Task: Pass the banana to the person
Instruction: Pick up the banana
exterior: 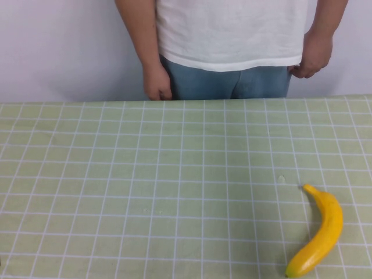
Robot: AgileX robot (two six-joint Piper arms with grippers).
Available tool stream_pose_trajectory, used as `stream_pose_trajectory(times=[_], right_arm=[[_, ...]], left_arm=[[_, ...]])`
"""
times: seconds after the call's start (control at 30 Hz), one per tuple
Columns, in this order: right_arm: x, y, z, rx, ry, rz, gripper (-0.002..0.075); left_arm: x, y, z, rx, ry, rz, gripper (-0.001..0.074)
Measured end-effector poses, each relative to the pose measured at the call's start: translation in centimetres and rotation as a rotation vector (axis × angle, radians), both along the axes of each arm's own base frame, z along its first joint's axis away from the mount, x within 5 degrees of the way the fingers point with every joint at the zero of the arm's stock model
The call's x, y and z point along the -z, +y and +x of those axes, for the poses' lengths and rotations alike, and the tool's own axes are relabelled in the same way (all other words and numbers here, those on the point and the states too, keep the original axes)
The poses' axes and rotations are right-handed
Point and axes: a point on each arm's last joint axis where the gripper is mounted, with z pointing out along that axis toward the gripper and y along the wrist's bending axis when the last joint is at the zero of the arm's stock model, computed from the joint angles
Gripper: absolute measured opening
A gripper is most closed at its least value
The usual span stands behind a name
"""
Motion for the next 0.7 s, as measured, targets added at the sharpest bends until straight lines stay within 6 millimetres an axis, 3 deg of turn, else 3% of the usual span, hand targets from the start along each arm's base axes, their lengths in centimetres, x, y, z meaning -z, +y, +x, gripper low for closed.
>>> stream_pose_trajectory(times=[0.3,0.4,0.57,0.7], right_arm=[[3.1,1.4,1.6,-0.094,0.463,0.102,0.0023],[4.4,1.7,2.9,-0.113,0.625,0.112,0.0111],[6.7,2.3,5.1,-0.118,0.799,0.181,0.0381],[8.2,3.1,6.5,-0.125,0.871,0.187,0.0456]], left_arm=[[0.0,0.0,0.0,0.0,0.0,0.0,0.0001],[0.0,0.0,0.0,0.0,0.0,0.0,0.0001],[0.0,0.0,0.0,0.0,0.0,0.0,0.0001],[0.0,0.0,0.0,0.0,0.0,0.0,0.0001]])
